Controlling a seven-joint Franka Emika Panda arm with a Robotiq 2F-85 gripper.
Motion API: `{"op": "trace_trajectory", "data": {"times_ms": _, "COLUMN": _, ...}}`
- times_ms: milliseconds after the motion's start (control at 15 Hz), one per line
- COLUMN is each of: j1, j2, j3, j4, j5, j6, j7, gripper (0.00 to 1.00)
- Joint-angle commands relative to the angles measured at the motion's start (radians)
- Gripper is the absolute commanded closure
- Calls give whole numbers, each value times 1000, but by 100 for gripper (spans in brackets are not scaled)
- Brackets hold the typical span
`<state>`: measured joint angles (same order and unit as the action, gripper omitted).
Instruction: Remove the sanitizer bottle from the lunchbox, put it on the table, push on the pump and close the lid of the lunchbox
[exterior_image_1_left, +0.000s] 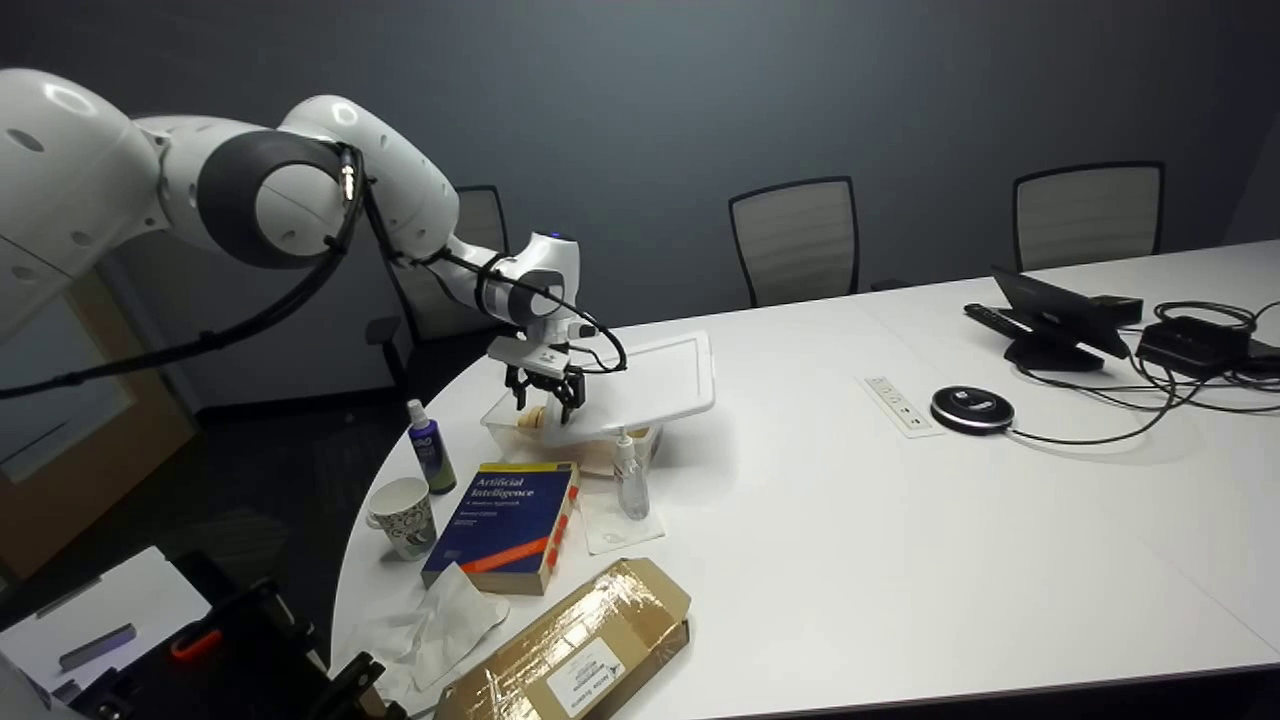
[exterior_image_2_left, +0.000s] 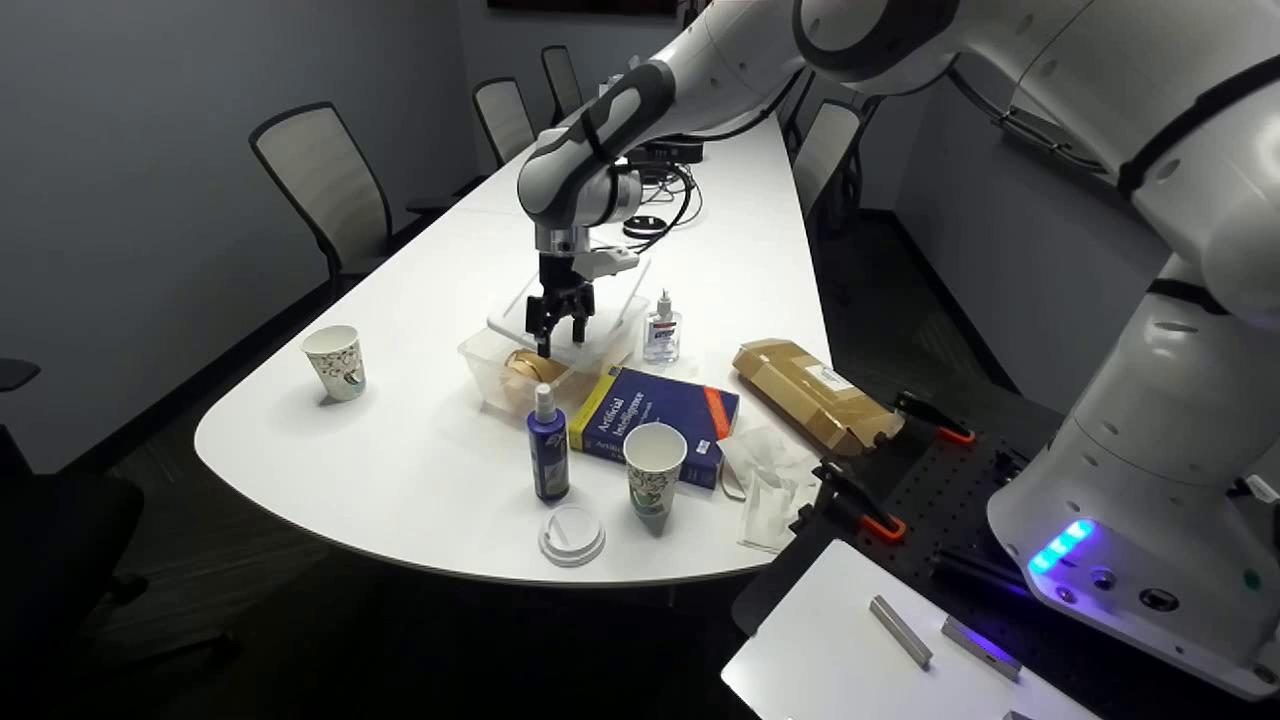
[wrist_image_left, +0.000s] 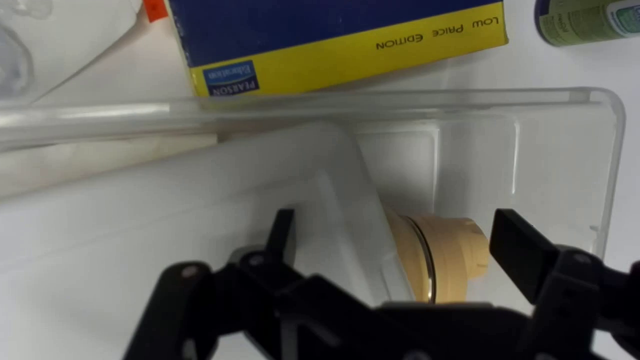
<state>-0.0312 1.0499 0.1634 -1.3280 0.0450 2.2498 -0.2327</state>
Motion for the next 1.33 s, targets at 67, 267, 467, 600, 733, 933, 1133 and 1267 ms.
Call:
{"op": "trace_trajectory", "data": {"times_ms": 67, "j1": -1, "j2": 20, "j3": 20, "j4": 50, "j5": 27, "j6": -32, "j7": -30, "gripper": 0}}
{"op": "trace_trajectory", "data": {"times_ms": 267, "j1": 6, "j2": 21, "j3": 33, "j4": 63, "j5": 31, "j6": -35, "j7": -34, "gripper": 0}}
{"op": "trace_trajectory", "data": {"times_ms": 467, "j1": 12, "j2": 22, "j3": 47, "j4": 76, "j5": 32, "j6": -46, "j7": -37, "gripper": 0}}
{"op": "trace_trajectory", "data": {"times_ms": 600, "j1": 16, "j2": 22, "j3": 54, "j4": 82, "j5": 34, "j6": -55, "j7": -38, "gripper": 0}}
{"op": "trace_trajectory", "data": {"times_ms": 733, "j1": 19, "j2": 23, "j3": 57, "j4": 89, "j5": 37, "j6": -65, "j7": -36, "gripper": 0}}
{"op": "trace_trajectory", "data": {"times_ms": 933, "j1": 20, "j2": 23, "j3": 65, "j4": 96, "j5": 46, "j6": -79, "j7": -39, "gripper": 0}}
{"op": "trace_trajectory", "data": {"times_ms": 1133, "j1": 19, "j2": 25, "j3": 71, "j4": 100, "j5": 54, "j6": -97, "j7": -44, "gripper": 0}}
{"op": "trace_trajectory", "data": {"times_ms": 1267, "j1": 16, "j2": 28, "j3": 76, "j4": 104, "j5": 63, "j6": -113, "j7": -61, "gripper": 0}}
